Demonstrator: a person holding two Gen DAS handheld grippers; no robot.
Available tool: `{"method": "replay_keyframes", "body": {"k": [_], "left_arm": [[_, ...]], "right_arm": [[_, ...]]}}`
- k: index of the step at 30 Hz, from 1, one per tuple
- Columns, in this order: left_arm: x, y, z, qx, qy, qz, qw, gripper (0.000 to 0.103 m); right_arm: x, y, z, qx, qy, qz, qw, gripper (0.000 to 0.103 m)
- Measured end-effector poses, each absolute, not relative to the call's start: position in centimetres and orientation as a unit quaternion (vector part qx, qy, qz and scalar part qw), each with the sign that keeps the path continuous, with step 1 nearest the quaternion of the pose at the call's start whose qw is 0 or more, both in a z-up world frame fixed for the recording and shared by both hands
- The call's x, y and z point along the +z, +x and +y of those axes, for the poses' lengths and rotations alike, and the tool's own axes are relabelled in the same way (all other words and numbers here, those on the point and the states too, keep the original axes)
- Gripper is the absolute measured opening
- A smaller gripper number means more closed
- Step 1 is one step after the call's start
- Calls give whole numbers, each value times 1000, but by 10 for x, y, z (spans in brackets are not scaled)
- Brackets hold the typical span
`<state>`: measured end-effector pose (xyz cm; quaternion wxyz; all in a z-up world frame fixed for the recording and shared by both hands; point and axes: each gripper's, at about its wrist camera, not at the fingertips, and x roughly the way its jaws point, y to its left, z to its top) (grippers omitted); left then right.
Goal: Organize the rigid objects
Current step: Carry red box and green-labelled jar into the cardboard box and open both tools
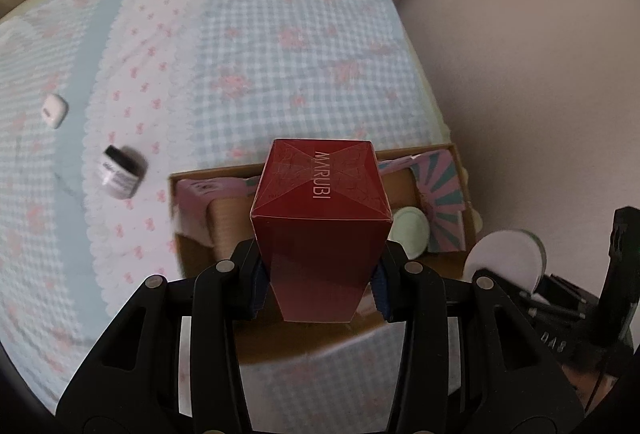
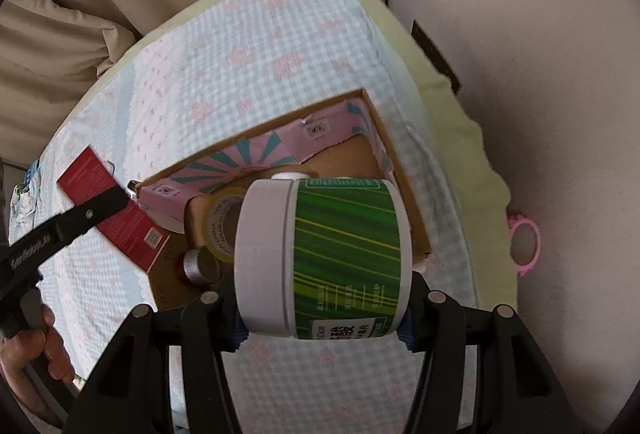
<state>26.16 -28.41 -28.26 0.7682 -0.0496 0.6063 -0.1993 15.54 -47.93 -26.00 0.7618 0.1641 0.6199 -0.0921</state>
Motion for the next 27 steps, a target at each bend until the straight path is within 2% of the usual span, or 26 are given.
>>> {"method": "replay_keyframes", "body": {"k": [6, 7, 13, 15, 17, 18, 19, 27], "left_arm": [[-322, 276, -309, -196, -22, 627, 754, 38], [-328, 277, -313, -197, -16, 629, 752, 38], [-344, 281, -329, -206, 22, 637, 743, 39], [-349, 282, -333, -202, 39, 646, 735, 48], [-345, 282, -331, -210, 39, 640, 738, 102], [-339, 281, -328, -214, 35, 630, 745, 103], [-334, 281, -325, -216, 33, 625, 750, 103], [-317, 276, -289, -188, 20, 625, 757, 103]], "right_arm": [[-303, 164, -486, -75, 204, 636, 741, 52], [-310, 166, -487, -93, 210, 615, 754, 52], [-331, 171, -487, -88, 230, 626, 740, 53], [-335, 176, -484, -72, 222, 629, 741, 53], [-335, 178, -480, -66, 206, 627, 749, 72], [-332, 179, -478, -65, 192, 621, 757, 97], [-328, 178, -477, -64, 177, 616, 765, 103], [-324, 163, -474, -39, 136, 627, 766, 103]]}}
